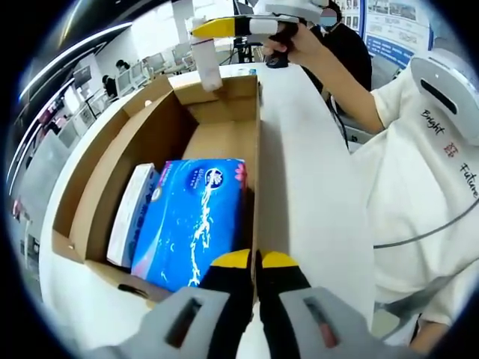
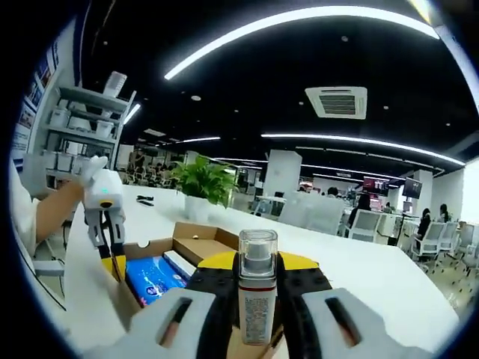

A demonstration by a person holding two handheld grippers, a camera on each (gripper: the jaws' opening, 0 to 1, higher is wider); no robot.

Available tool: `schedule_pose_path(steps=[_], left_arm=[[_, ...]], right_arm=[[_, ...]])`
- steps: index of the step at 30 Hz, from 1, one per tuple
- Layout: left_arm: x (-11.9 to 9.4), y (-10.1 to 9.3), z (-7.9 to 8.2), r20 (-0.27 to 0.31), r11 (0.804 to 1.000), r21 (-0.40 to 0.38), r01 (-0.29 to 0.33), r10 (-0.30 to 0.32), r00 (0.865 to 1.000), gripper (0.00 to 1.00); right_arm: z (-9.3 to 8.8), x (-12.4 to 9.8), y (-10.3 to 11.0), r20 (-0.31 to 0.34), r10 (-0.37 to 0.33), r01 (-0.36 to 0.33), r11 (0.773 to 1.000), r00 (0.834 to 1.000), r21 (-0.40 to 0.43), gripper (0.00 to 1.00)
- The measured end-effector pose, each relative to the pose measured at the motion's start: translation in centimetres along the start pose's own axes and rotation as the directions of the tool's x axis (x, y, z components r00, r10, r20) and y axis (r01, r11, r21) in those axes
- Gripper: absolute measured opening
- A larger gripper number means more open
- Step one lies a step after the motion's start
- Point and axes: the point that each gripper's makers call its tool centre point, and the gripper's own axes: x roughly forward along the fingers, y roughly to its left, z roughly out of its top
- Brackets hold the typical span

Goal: Operate the shoe box by opening the lid, removing the specified soft item, and placing it in the target area until the item is outside and the box remains undamaged.

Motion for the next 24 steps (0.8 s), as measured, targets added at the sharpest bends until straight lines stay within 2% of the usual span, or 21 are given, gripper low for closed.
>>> schedule_pose_path(steps=[9,12,15,17,18,24], left_arm=[[-0.1,0.0,0.0,0.007,1.000,0.003,-0.011,0.011,1.000,0.01],[-0.1,0.0,0.0,0.022,1.000,0.019,-0.020,0.020,1.000,0.01],[0.0,0.0,0.1,0.007,1.000,0.016,-0.010,0.010,1.000,0.01],[0.0,0.0,0.1,0.005,1.000,0.015,-0.009,0.009,1.000,0.01],[0.0,0.0,0.1,0.006,1.000,0.014,-0.009,0.009,1.000,0.01],[0.0,0.1,0.1,0.005,1.000,0.009,-0.011,0.011,1.000,0.01]], right_arm=[[0.8,-1.0,-1.1,0.008,-0.018,0.018,1.000,1.000,0.001,0.18],[1.6,-1.6,-1.8,0.058,-0.045,0.043,0.998,0.997,0.037,0.18],[2.9,-2.4,-2.4,0.124,-0.067,0.056,0.995,0.990,0.087,0.18],[3.2,-2.9,-2.5,0.121,-0.062,0.053,0.996,0.991,0.078,0.18],[3.5,-3.3,-2.9,0.135,-0.088,0.079,0.995,0.987,0.068,0.18],[4.3,-5.2,-4.3,0.157,-0.132,0.128,0.991,0.979,0.032,0.18]])
